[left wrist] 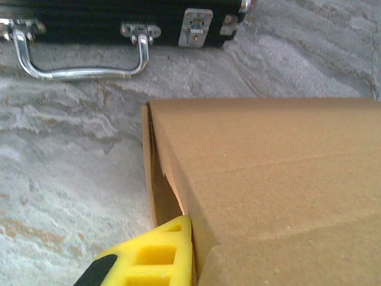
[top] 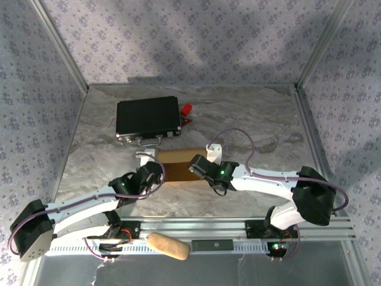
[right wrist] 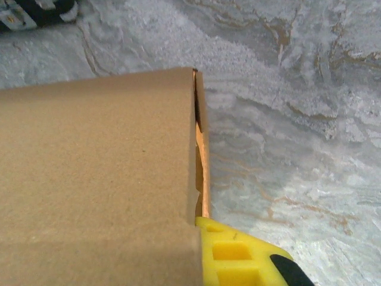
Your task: Fold the paper box
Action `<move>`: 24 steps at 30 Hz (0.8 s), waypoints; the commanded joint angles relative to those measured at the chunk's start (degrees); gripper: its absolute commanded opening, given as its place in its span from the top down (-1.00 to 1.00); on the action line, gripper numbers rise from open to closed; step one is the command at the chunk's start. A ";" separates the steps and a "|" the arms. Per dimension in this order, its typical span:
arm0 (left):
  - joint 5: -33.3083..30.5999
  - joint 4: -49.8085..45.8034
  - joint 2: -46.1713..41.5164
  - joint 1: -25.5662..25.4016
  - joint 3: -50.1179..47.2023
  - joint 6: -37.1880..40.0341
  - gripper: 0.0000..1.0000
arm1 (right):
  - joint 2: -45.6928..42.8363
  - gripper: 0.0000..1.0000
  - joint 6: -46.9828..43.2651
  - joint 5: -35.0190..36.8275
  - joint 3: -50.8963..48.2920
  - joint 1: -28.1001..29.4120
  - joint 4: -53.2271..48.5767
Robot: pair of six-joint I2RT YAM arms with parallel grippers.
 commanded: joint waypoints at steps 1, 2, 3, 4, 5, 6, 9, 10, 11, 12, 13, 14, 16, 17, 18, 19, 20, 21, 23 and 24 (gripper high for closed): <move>1.00 -1.69 0.19 -2.28 -1.85 -3.94 0.81 | 0.42 0.79 1.87 -0.57 -1.23 1.43 -3.02; 0.76 -1.47 0.38 -2.58 -2.40 -4.31 0.81 | 0.68 0.79 2.18 -0.39 -1.46 1.61 -3.23; 0.77 -0.84 0.56 -2.90 -2.98 -4.62 0.80 | 0.93 0.79 2.29 -0.23 -1.77 1.71 -3.20; 0.77 -0.26 0.80 -3.19 -3.54 -4.99 0.80 | 1.33 0.79 2.28 -0.23 -2.12 1.77 -3.05; 0.72 0.05 1.01 -3.43 -3.81 -5.33 0.79 | 1.56 0.79 2.35 -0.15 -2.27 1.88 -3.02; 0.57 0.07 1.40 -3.72 -4.00 -5.64 0.79 | 1.80 0.79 2.31 0.07 -2.58 1.96 -2.83; -0.32 -0.44 2.63 -4.64 -3.94 -6.82 0.78 | 2.79 0.69 1.89 0.52 -3.39 2.35 -2.33; -0.62 -0.46 3.18 -4.95 -3.95 -7.19 0.78 | 3.19 0.68 1.73 0.57 -3.55 2.52 -2.09; -0.84 -0.75 3.68 -5.09 -3.91 -7.65 0.78 | 3.49 0.68 1.81 0.78 -3.64 2.69 -2.04; -1.24 -1.17 4.36 -5.30 -3.86 -8.26 0.78 | 4.01 0.68 1.87 1.00 -3.84 2.87 -2.14; -1.55 -1.42 4.98 -5.56 -3.83 -8.75 0.78 | 4.36 0.68 2.06 1.01 -3.94 2.94 -2.24; -1.74 -1.36 5.44 -5.68 -3.83 -9.11 0.78 | 4.52 0.67 2.06 1.01 -4.05 2.98 -2.35; -2.08 -1.70 6.11 -6.10 -3.55 -9.47 0.77 | 4.13 0.59 2.08 1.03 -3.86 3.12 -3.36; -2.40 -2.20 6.20 -6.28 -3.28 -9.69 0.77 | 3.41 0.51 1.97 1.00 -3.73 3.33 -3.76; -2.83 -2.99 6.14 -6.43 -2.74 -9.91 0.76 | 2.41 0.41 1.66 1.04 -3.60 3.70 -4.26; -3.35 -3.99 5.97 -6.64 -2.13 -10.01 0.76 | 1.15 0.30 1.34 1.00 -3.51 3.94 -4.75; -3.85 -4.81 5.74 -6.81 -1.56 -10.19 0.76 | -0.14 0.21 1.02 0.64 -3.37 4.20 -5.28; -4.20 -5.53 5.44 -6.90 -1.04 -10.28 0.76 | -1.60 0.11 0.36 -0.10 -3.48 4.31 -5.63; -4.45 -6.71 4.83 -7.00 -0.31 -10.63 0.72 | -3.96 -0.04 -1.43 -3.58 -3.60 4.37 -5.81; -4.37 -7.03 4.51 -7.01 -0.05 -10.80 0.68 | -5.02 -0.11 -2.54 -5.60 -3.36 4.35 -6.04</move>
